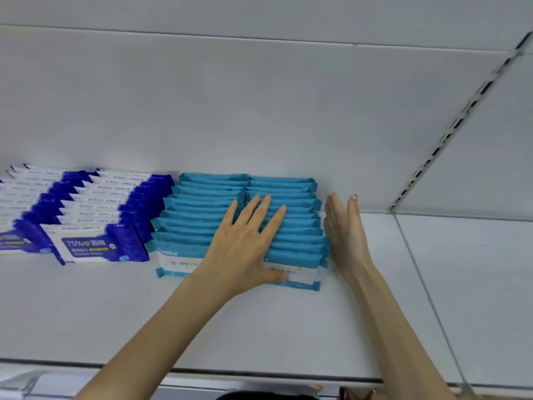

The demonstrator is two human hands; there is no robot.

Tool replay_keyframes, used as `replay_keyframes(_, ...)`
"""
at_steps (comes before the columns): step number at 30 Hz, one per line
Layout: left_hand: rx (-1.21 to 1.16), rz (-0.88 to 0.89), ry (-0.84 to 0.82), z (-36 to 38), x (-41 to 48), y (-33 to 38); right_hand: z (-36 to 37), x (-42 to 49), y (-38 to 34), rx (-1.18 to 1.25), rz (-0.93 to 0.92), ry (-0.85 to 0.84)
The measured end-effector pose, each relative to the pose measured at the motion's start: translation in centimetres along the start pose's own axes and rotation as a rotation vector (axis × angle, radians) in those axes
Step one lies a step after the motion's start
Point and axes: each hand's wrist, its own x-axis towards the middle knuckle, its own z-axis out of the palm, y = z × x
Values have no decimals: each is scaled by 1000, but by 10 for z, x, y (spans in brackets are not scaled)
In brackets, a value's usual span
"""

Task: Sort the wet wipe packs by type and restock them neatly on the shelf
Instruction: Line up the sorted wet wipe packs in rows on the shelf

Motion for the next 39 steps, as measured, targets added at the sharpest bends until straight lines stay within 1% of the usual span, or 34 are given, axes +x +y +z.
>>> replay_keyframes(3,-10,-1,-15,0,2,-3,9,-2,10,38,74,-121)
replay_keyframes(4,-2,-5,-23,0,2,-7,13,-4,8,30,77,-137)
replay_keyframes(6,27,-7,-35,-1,3,-12,7,-1,7,36,20,-101)
replay_keyframes(8,35,-13,-46,-1,2,-13,9,0,3,63,7,-53)
replay_keyframes(9,36,-16,-50,-1,2,-12,11,1,6,75,17,-62)
replay_keyframes(11,47,-13,-63,-3,2,-10,18,-1,13,91,48,-133)
replay_keyframes(13,57,-16,-70,-5,-1,-12,23,-5,14,93,28,-175)
replay_keyframes(16,54,-37,-67,-4,-5,-13,23,-2,7,123,-4,-124)
replay_keyframes(19,67,-59,-76,-3,-7,-16,36,0,13,120,57,-185)
replay_keyframes(23,51,-97,-65,-2,-11,-25,39,-3,11,163,12,-233)
replay_keyframes(26,54,-87,-65,-2,-11,-23,41,-6,12,100,38,-214)
replay_keyframes(27,52,-83,-57,-1,-11,-23,38,-6,14,62,32,-184)
replay_keyframes(29,42,-76,-23,-1,-13,-23,28,-12,11,-91,-43,-120)
replay_keyframes(31,35,-69,-5,-1,-17,-24,9,-24,8,-365,-212,-91)
replay_keyframes(32,36,-69,-11,-1,-21,-24,2,-33,7,-522,-299,-107)
replay_keyframes(34,38,-61,-8,-2,-26,-26,-5,-54,8,-957,-458,-212)
replay_keyframes(35,33,-55,-8,-3,-27,-26,-5,-60,13,-1199,-534,-243)
replay_keyframes(36,21,-53,-17,-3,-26,-27,-2,-64,19,-1379,-603,-258)
replay_keyframes(37,12,-53,-24,-3,-24,-27,2,-62,26,-1487,-672,-235)
replay_keyframes(38,14,-51,-19,-3,-21,-27,7,-60,32,-1521,-731,-174)
replay_keyframes(39,28,-49,-17,-4,-17,-26,10,-54,37,-1502,-770,-94)
